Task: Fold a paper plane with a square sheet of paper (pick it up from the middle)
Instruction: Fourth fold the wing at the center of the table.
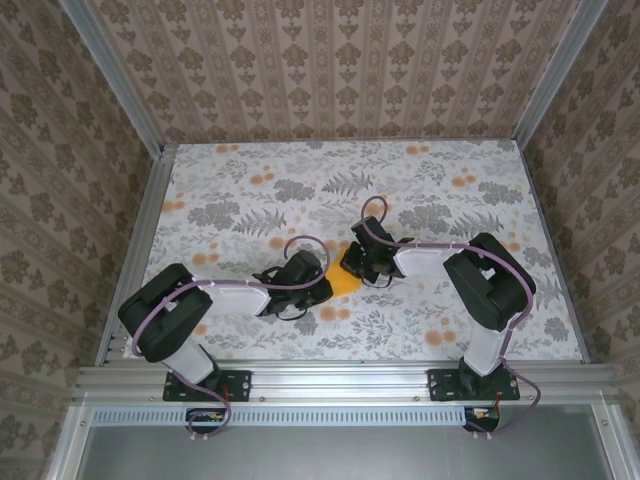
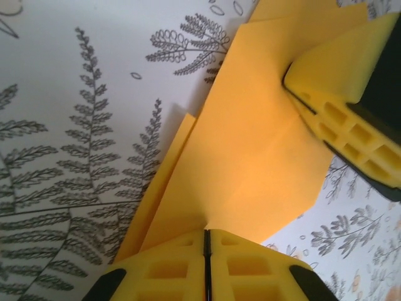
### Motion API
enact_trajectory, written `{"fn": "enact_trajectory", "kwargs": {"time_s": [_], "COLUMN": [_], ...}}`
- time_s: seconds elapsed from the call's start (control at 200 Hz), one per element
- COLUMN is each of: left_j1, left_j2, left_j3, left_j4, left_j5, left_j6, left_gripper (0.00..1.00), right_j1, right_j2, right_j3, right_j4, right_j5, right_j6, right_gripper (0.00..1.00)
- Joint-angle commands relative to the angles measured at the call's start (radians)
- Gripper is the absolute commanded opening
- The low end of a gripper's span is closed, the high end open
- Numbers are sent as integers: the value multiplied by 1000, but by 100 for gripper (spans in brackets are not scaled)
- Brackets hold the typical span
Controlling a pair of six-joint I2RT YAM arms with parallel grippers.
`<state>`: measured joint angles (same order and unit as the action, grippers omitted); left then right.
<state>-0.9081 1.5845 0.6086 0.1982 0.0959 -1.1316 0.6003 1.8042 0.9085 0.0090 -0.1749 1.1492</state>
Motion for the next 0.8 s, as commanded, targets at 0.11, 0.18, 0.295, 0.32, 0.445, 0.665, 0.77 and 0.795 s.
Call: {"fn": "enact_trajectory", "kwargs": {"time_s": [0.11,0.18,0.295,0.32,0.445,0.665,0.77,0.795], "left_j1": [12,14,12,14,19,29,23,22], "left_j2": [11,8,-4,-9,-46,-129,-120,-112], "left_j3": [-32,-38,-71,-79,-107,-118,-56,-41], "left_j4": [36,25,30,30,31,45,47,42], "left_j5": [-52,-60,-75,-78,-82,-93,-76,-77], "left_j6": [-51,-53,-69,-70,-61,-26,36,43], "left_gripper": [8,7,7,7,8,9,9,9], "right_j1": [-2,-3,-4,-5,-7,-8,-8,-8], "right_j2": [27,31,37,38,41,43,50,50], "right_j3": [-26,-30,-35,-34,-37,-37,-40,-42], "right_j4": [-96,-94,-94,-95,-106,-105,-99,-96], "right_j5": [29,28,29,31,43,39,37,37], "right_j6": [10,9,11,11,11,17,22,22], "right_gripper": [0,0,0,0,0,0,0,0]}}
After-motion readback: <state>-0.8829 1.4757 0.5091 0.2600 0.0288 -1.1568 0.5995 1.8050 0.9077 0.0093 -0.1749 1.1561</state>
